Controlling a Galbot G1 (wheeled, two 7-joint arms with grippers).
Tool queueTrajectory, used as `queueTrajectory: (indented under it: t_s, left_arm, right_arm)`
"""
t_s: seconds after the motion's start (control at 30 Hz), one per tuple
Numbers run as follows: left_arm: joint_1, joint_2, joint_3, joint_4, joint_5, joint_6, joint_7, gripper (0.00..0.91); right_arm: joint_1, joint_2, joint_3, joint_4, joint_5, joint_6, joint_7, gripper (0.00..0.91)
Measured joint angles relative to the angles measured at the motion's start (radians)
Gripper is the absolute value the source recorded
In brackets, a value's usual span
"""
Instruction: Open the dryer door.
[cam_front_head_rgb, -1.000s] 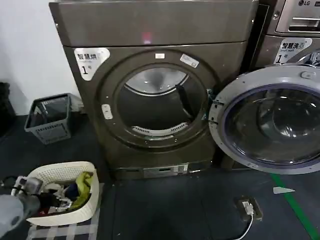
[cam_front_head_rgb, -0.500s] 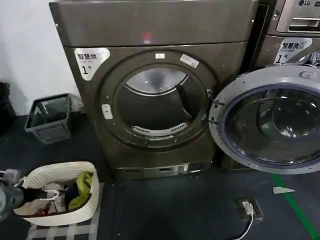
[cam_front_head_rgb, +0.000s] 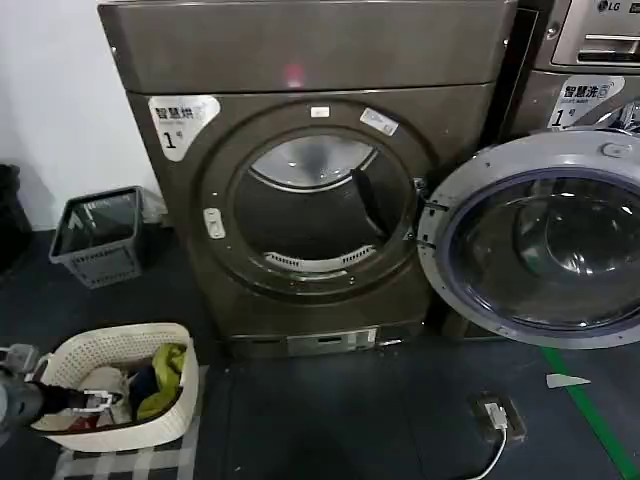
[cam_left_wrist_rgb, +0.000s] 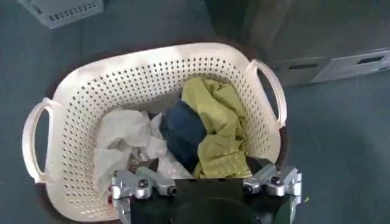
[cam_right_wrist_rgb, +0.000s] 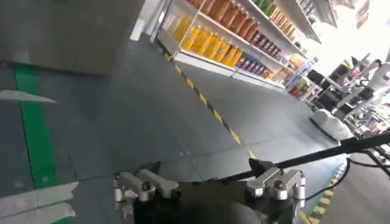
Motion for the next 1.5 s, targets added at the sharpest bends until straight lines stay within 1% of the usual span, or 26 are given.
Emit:
queueTrajectory:
  t_s: [0.3, 0.63, 0.7, 0.8, 0.93, 1.03, 1.5]
  left_arm:
    - [-0.003, 0.006, -0.002, 0.005, 0.006, 0.000, 0.002, 0.907]
    - [-0.002, 0.005, -0.002, 0.009, 0.021, 0.000, 0.005, 0.907]
    - [-0.002, 0.004, -0.002, 0.010, 0.023, 0.000, 0.006, 0.907]
    - [-0.002, 0.003, -0.002, 0.011, 0.027, 0.000, 0.007, 0.907]
    - [-0.002, 0.000, -0.002, 0.013, 0.033, 0.000, 0.010, 0.907]
    - [-0.001, 0.000, -0.002, 0.014, 0.035, 0.000, 0.012, 0.907]
    - [0.001, -0.010, -0.002, 0.016, 0.051, 0.000, 0.019, 0.907]
  right_arm:
    - [-0.002, 0.001, 0.001, 0.006, 0.006, -0.006, -0.005, 0.907]
    - [-0.004, 0.003, 0.009, -0.020, -0.001, -0.009, 0.027, 0.907]
    - [-0.004, 0.005, 0.010, -0.021, -0.003, -0.017, 0.042, 0.907]
    - [-0.005, 0.009, 0.013, -0.016, -0.006, -0.044, 0.074, 0.907]
    - [-0.005, 0.017, 0.020, 0.002, -0.014, -0.103, 0.117, 0.907]
    - [-0.003, 0.022, 0.026, 0.014, -0.014, -0.131, 0.133, 0.907]
    - [0.003, 0.021, 0.031, 0.025, -0.010, -0.130, 0.129, 0.907]
